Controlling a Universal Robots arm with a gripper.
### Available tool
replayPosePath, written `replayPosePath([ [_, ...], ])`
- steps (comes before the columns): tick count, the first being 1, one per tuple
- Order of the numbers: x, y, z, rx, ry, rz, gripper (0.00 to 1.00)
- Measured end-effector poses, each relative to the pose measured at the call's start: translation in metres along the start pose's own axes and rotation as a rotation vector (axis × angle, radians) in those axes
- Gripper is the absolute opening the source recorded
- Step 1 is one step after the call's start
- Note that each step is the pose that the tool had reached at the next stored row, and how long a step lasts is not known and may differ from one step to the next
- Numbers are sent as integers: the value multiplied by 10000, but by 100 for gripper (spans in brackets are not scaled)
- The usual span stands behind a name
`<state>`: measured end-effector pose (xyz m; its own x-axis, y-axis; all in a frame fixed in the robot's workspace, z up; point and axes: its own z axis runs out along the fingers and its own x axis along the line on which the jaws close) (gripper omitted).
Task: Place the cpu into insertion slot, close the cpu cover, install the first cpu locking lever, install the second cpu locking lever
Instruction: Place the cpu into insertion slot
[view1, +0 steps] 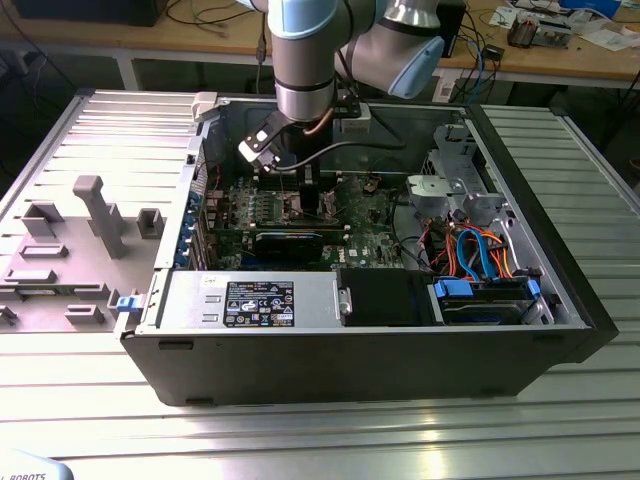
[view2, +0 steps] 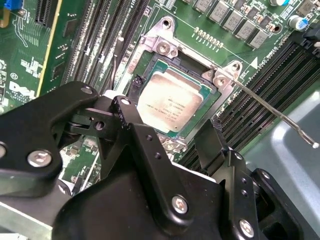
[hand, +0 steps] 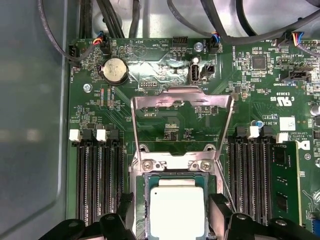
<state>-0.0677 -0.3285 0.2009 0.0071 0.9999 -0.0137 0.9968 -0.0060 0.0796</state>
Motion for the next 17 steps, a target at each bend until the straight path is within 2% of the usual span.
replayPosePath([
  [4,-1,5,-63,12,-18,-1,70],
  [7,-2,12,-146,41,-44,-4,70],
  [8,-2,14,-178,61,-66,-6,55],
  [10,-2,16,-186,69,-99,-10,55],
  [11,-3,16,-189,73,-119,-13,49],
  [12,-3,16,-189,74,-121,-13,37],
  [13,-3,15,-189,74,-123,-11,37],
  [16,-3,15,-189,74,-123,-11,19],
  [17,-3,15,-189,74,-124,-11,19],
])
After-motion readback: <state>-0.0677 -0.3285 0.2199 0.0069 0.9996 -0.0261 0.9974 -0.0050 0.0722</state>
